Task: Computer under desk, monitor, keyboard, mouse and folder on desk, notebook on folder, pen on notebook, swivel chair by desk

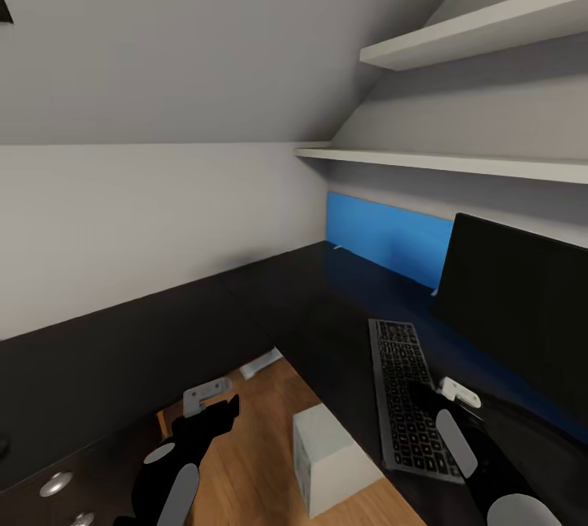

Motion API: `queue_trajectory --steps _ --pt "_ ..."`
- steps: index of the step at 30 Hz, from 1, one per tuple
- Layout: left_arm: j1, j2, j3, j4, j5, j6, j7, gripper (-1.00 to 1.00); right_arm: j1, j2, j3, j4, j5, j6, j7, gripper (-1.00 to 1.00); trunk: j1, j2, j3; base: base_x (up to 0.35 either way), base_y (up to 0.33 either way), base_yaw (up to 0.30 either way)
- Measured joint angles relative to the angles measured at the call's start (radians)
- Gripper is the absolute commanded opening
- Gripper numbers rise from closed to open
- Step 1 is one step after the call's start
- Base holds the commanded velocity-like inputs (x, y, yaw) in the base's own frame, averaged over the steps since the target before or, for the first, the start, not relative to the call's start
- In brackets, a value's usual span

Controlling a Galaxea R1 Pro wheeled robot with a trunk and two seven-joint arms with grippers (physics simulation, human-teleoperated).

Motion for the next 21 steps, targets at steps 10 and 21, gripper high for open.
queue_trajectory --steps 10,21 --pt "0.0 0.0 0.0 0.0 0.0 0.0 0.0 1.0 0.0 0.001 0.0 0.0 0.0 -0.001 0.0 1.0 0.0 0.0 0.0 0.0 0.0 0.168" --pt "0.0 0.0 0.0 0.0 0.0 0.0 0.0 1.0 0.0 0.001 -0.001 0.0 0.0 -0.002 0.0 1.0 0.0 0.0 0.0 0.0 0.0 0.086"
